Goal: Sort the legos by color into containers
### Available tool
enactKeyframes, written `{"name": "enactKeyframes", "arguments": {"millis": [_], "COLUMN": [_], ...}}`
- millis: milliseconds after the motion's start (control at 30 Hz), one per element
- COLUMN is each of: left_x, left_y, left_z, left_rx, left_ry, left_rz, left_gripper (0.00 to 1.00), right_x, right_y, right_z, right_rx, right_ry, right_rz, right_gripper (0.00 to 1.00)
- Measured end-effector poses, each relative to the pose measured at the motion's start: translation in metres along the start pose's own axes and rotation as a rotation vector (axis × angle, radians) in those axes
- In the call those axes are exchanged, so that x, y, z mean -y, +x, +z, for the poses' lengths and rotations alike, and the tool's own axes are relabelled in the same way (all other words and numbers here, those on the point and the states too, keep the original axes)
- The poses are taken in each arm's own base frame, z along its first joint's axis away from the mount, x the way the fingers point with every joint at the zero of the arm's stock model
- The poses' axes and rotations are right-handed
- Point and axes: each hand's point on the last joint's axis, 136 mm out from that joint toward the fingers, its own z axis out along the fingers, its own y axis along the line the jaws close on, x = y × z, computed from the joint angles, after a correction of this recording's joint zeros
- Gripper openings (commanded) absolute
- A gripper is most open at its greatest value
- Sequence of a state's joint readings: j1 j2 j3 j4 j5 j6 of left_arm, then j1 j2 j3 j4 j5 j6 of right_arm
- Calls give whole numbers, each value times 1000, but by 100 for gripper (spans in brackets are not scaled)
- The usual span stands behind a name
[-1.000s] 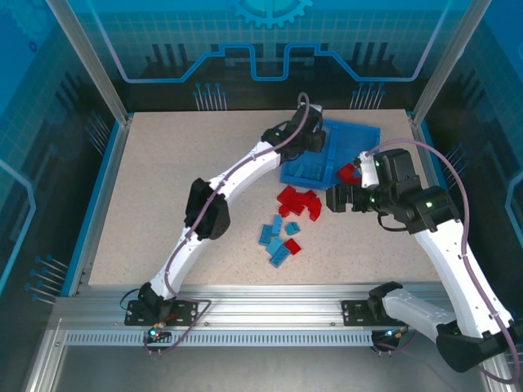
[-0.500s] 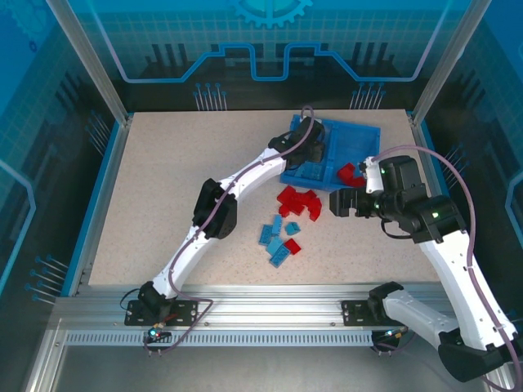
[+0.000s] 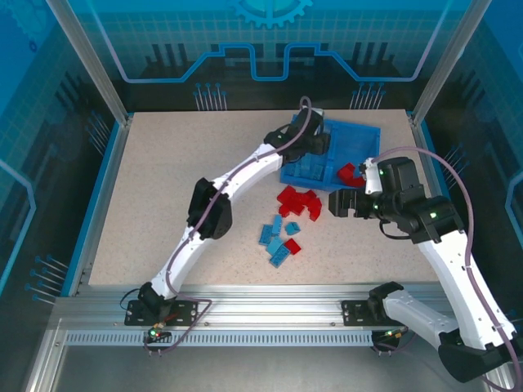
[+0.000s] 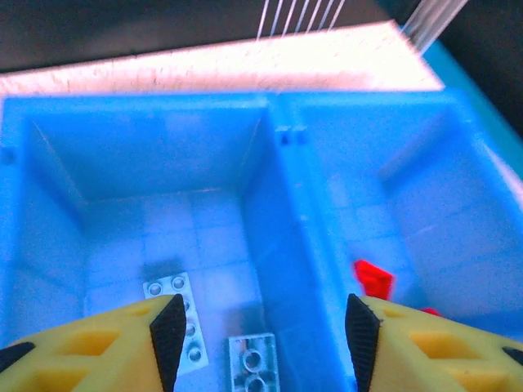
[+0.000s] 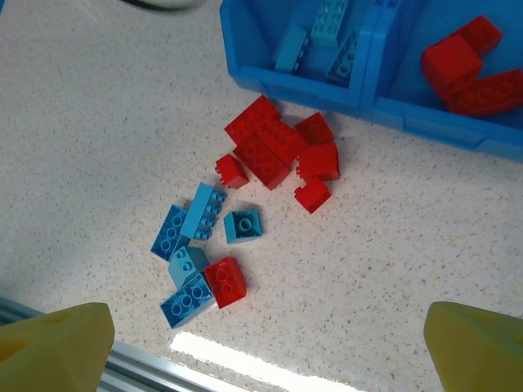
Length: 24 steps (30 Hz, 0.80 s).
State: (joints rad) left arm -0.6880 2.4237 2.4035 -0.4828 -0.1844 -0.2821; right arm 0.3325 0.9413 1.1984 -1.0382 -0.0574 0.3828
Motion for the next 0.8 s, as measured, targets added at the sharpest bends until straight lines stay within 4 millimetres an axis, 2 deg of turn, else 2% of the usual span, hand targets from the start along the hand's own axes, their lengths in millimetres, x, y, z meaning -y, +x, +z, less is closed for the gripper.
{"name": "enactKeyframes", "arguments": {"millis": [67,133,200,300,333,400,467,667,800], "left_x": [10,18,27,28,27,21,13,-6,-13], "left_y": [-23,-45,-65,-72,-68,-50,-22,83,128], "left_z": [-41,-93,-153,-227,-244,-273,-286,-293,-311], "left_rx": [43,104,195,292,310,327,307,95,2], "left_ry": [42,89,147,210,223,244,257,315,353], "left_rz": [26,56,90,144,165,216,268,379,409], "left_gripper": [59,60,63,74,78,87,98,99,99], "right_x": [-1,-2,-3,-8,-9,-11,-12,-18,-22], "right_y": [6,12,22,43,50,67,81,108,120], "right_z": [10,24,41,64,70,83,93,125,147], "right_rx": [-40,-97,-171,-282,-313,-378,-429,-513,-560], "right_ry": [-15,-26,-30,-43,-46,-52,-55,-58,-41], "right_rz": [-3,-12,-29,-71,-85,-123,-161,-302,-387], "right_gripper": [97,97,97,96,96,93,91,88,83]}}
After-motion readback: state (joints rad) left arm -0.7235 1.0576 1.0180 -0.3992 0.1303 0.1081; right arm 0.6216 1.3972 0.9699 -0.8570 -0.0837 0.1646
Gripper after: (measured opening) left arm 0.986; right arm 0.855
